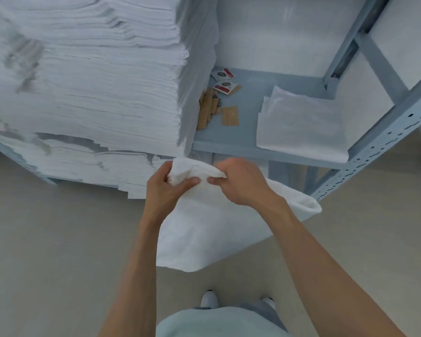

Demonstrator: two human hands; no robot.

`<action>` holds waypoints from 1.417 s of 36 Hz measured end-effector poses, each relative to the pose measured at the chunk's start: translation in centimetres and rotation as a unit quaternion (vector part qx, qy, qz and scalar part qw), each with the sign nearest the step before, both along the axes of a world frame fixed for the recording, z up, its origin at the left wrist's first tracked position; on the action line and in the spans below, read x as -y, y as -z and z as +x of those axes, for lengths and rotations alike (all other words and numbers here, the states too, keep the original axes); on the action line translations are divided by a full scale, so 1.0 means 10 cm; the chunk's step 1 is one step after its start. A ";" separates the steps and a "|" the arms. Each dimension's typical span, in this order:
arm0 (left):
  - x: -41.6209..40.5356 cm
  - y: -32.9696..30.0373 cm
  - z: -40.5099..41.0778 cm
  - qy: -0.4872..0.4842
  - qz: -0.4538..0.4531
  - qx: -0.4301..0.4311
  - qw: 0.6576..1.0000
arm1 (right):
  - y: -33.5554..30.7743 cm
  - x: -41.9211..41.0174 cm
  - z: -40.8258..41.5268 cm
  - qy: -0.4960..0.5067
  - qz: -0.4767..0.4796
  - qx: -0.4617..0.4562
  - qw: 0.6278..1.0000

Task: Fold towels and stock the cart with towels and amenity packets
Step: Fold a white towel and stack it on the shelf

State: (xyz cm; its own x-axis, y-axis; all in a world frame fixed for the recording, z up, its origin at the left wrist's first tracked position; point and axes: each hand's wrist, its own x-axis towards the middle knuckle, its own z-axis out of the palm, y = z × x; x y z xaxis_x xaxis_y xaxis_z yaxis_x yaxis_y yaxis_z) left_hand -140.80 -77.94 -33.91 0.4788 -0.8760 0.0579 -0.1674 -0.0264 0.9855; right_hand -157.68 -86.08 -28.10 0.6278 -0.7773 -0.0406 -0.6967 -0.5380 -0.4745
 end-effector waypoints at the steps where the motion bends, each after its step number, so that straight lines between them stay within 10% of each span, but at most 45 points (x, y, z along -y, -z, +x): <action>1: -0.01 0.00 0.00 0.001 -0.001 -0.004 1.000 | -0.08 0.01 0.02 -0.012 -0.008 -0.003 1.000; 23: 0.51 0.28 -0.36 0.016 0.093 -0.029 0.995 | -2.18 0.39 -0.55 -0.023 -0.204 0.002 0.979; 37: 0.76 0.01 -0.89 0.108 0.098 -0.047 0.988 | -1.50 1.23 -0.64 0.142 -0.348 0.014 0.927; 46: 0.93 -0.26 -0.90 0.179 0.111 -0.007 0.978 | 0.47 0.81 -1.33 0.438 0.092 0.120 0.886; 51: 1.00 -0.27 -0.79 0.165 0.137 -0.024 0.976 | 1.53 0.07 -1.65 0.496 0.481 0.175 0.702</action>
State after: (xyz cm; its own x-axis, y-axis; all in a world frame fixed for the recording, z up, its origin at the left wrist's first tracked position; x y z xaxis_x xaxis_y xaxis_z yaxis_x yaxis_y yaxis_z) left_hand -148.75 -87.90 -31.16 0.1640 -0.9625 -0.2162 -0.1643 -0.2427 0.9561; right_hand -174.14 -86.76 -43.37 -0.0997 -0.5584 -0.8236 -0.2527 0.8148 -0.5218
